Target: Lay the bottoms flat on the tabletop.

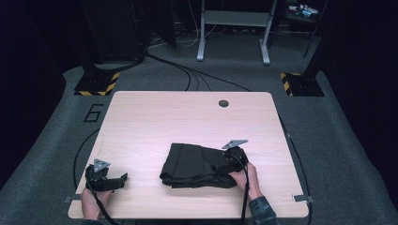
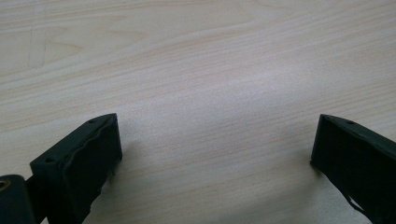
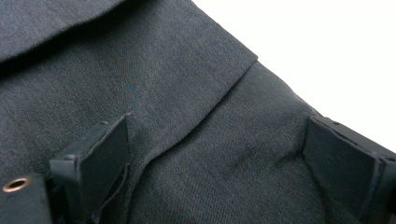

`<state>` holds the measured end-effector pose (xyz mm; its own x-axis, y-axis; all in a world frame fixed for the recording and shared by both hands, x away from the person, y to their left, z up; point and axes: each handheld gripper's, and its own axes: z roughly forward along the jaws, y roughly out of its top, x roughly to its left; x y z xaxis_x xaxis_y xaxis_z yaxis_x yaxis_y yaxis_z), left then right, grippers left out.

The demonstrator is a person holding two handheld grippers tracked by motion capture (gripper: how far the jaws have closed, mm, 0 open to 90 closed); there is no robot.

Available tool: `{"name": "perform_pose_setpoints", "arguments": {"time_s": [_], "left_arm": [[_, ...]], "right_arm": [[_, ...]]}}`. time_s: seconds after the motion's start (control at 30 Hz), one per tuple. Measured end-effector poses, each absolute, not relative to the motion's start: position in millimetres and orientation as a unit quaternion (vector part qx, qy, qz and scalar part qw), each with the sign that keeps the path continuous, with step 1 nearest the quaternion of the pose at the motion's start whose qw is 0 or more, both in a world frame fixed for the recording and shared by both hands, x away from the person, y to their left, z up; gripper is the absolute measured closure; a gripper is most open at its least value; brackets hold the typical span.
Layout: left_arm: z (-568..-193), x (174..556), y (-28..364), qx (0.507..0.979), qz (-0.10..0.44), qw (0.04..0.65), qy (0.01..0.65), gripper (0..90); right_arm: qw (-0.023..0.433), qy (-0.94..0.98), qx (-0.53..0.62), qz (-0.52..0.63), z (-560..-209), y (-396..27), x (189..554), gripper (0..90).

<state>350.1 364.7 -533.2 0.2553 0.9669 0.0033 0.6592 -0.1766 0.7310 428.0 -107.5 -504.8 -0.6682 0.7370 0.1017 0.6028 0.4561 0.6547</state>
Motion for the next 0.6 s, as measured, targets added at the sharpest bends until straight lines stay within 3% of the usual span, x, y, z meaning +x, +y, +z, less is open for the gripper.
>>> {"name": "perform_pose_setpoints", "arguments": {"time_s": [0.3, 0.6], "left_arm": [[-533, 350, 365, 0.727, 0.244, 0.316, 0.559, 1.3], [-533, 349, 364, 0.731, 0.237, 0.315, 0.557, 0.9]], "right_arm": [[0.112, 0.840, 0.388, 0.362, -498, -103, 421, 0.9], [0.152, 0.792, 0.440, 0.395, -479, -166, 393, 0.6]]}}
